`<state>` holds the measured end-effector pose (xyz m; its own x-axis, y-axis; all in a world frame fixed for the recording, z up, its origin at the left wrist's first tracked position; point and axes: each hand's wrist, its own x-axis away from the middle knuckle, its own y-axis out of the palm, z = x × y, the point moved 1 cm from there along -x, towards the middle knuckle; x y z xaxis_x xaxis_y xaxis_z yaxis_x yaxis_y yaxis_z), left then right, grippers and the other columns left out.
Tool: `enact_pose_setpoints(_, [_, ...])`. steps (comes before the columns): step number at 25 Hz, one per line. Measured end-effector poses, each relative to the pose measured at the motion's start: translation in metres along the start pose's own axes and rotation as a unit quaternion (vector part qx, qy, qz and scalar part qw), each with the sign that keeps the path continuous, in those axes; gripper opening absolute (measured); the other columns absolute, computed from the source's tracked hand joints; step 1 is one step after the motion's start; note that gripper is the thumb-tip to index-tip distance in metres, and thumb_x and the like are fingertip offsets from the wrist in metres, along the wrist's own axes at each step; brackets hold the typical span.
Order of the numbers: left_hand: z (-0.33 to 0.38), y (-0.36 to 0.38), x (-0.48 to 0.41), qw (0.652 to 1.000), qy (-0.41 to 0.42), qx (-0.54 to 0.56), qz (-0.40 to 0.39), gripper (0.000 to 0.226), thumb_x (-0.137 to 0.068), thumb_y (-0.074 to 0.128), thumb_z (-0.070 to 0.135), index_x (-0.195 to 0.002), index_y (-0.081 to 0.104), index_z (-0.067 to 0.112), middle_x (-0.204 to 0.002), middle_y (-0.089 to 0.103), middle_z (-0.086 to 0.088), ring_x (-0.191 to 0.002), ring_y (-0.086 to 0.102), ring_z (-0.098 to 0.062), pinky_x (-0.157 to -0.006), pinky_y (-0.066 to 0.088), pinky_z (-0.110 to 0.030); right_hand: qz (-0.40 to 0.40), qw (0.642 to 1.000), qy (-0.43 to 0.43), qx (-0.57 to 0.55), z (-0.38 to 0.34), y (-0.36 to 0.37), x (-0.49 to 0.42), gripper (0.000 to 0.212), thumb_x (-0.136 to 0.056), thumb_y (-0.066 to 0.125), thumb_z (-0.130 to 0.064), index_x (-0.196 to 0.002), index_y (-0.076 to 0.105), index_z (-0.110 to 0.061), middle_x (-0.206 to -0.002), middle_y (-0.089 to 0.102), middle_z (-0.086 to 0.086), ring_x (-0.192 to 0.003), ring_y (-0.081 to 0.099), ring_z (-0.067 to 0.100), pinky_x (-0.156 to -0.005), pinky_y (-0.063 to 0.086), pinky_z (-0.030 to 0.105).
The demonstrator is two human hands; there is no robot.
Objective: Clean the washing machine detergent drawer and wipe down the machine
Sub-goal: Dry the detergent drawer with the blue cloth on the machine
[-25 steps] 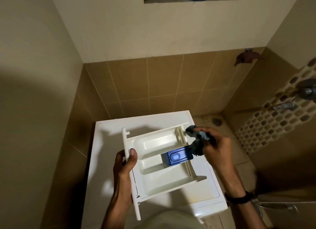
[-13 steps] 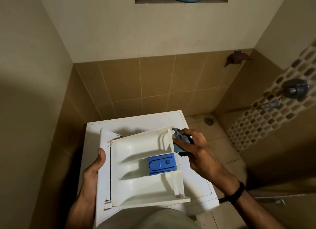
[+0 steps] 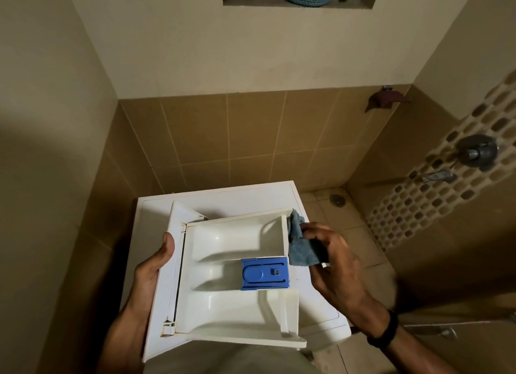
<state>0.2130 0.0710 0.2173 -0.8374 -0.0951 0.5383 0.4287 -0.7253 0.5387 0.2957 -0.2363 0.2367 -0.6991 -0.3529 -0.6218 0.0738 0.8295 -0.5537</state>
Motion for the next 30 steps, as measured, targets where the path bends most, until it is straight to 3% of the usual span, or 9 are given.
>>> enact_pose_setpoints(6, [0.007,-0.003,0.000,0.999,0.005,-0.047,-0.010,0.056,-0.094,0.051,0.057,-0.125,0.075,0.017,-0.130,0.069,-0.023,-0.106,0.071,-0.046,-0.087,0.059,-0.053,-0.179,0.982,-0.019,0.062,0.013,0.000,0.020,0.069,-0.081,0.079,-0.013,-0.136,0.039,-0.019,-0.154,0.031,-0.021,-0.141,0.035,0.021,-0.111,0.037,0.024])
enact_pose_setpoints(11, [0.003,0.008,0.005,0.998,-0.012,-0.046,-0.029,0.053,-0.095,0.050,0.055,-0.122,0.077,0.018,-0.127,0.072,-0.020,-0.109,0.071,-0.045,-0.089,0.059,-0.053,-0.100,0.993,0.059,0.002,0.016,0.015,0.021,0.063,-0.076,0.073,0.001,-0.125,0.043,-0.024,-0.134,0.054,-0.011,-0.109,0.063,0.017,-0.084,0.057,0.029])
enact_pose_setpoints(15, [0.000,0.003,0.005,0.999,-0.009,-0.039,-0.022,0.054,-0.096,0.055,0.049,-0.133,0.070,0.013,-0.133,0.069,-0.018,-0.124,0.063,-0.045,-0.116,0.038,-0.059,-0.147,0.979,0.138,-0.031,0.018,0.023,0.027,0.060,-0.072,0.066,0.003,-0.113,0.045,-0.034,-0.097,0.064,-0.011,-0.078,0.064,0.008,-0.065,0.051,0.019])
enact_pose_setpoints(19, [-0.003,-0.009,-0.005,0.998,0.027,-0.045,-0.045,0.100,-0.066,0.091,0.056,-0.148,0.055,0.011,-0.152,0.054,-0.016,-0.143,0.047,-0.039,-0.124,0.027,-0.058,-0.201,0.955,0.191,-0.107,0.019,0.030,0.032,0.044,-0.070,0.074,0.000,-0.098,0.051,-0.026,-0.085,0.064,-0.014,-0.071,0.063,0.007,-0.062,0.049,0.020])
enact_pose_setpoints(23, [-0.015,-0.006,-0.007,0.996,0.042,-0.069,-0.049,0.111,-0.052,0.096,0.060,-0.142,0.060,0.006,-0.141,0.063,-0.020,-0.138,0.053,-0.040,-0.123,0.029,-0.057,-0.263,0.864,0.303,-0.305,0.034,-0.003,0.020,0.038,-0.064,0.078,0.012,-0.089,0.057,-0.007,-0.080,0.067,0.013,-0.054,0.058,0.020,-0.042,0.042,0.026])
enact_pose_setpoints(25, [-0.016,0.003,-0.005,0.994,0.062,-0.081,-0.037,0.091,-0.065,0.092,0.056,-0.137,0.064,0.008,-0.134,0.069,-0.012,-0.133,0.060,-0.030,-0.121,0.037,-0.049,-0.201,0.797,0.386,-0.418,0.038,-0.027,0.012,0.045,-0.058,0.084,0.006,-0.092,0.055,0.000,-0.084,0.061,0.033,-0.048,0.056,0.025,-0.033,0.036,0.022])
enact_pose_setpoints(27, [-0.017,0.014,-0.004,0.990,0.090,-0.106,-0.010,0.047,-0.091,0.075,0.042,-0.124,0.066,0.010,-0.119,0.076,-0.005,-0.125,0.067,-0.023,-0.113,0.047,-0.039,-0.057,0.742,0.459,-0.485,0.028,-0.047,-0.001,0.047,-0.059,0.085,-0.003,-0.098,0.058,-0.002,-0.089,0.060,0.030,-0.054,0.058,0.022,-0.031,0.036,0.021])
enact_pose_setpoints(28, [-0.017,0.017,-0.004,0.989,0.095,-0.114,0.010,0.049,-0.090,0.076,0.043,-0.122,0.066,0.007,-0.119,0.074,-0.013,-0.129,0.063,-0.030,-0.117,0.043,-0.043,-0.007,0.749,0.458,-0.478,0.018,-0.052,-0.009,0.038,-0.066,0.078,-0.002,-0.099,0.060,-0.003,-0.091,0.062,0.025,-0.059,0.059,0.022,-0.033,0.038,0.021])
enact_pose_setpoints(30, [-0.019,0.021,-0.004,0.986,0.115,-0.121,0.024,0.087,-0.068,0.087,0.065,-0.129,0.064,0.006,-0.133,0.064,-0.028,-0.132,0.055,-0.047,-0.119,0.033,-0.064,-0.005,0.806,0.404,-0.433,-0.011,-0.051,-0.024,0.021,-0.079,0.068,-0.003,-0.099,0.065,-0.011,-0.092,0.069,0.014,-0.068,0.063,0.025,-0.042,0.047,0.025])
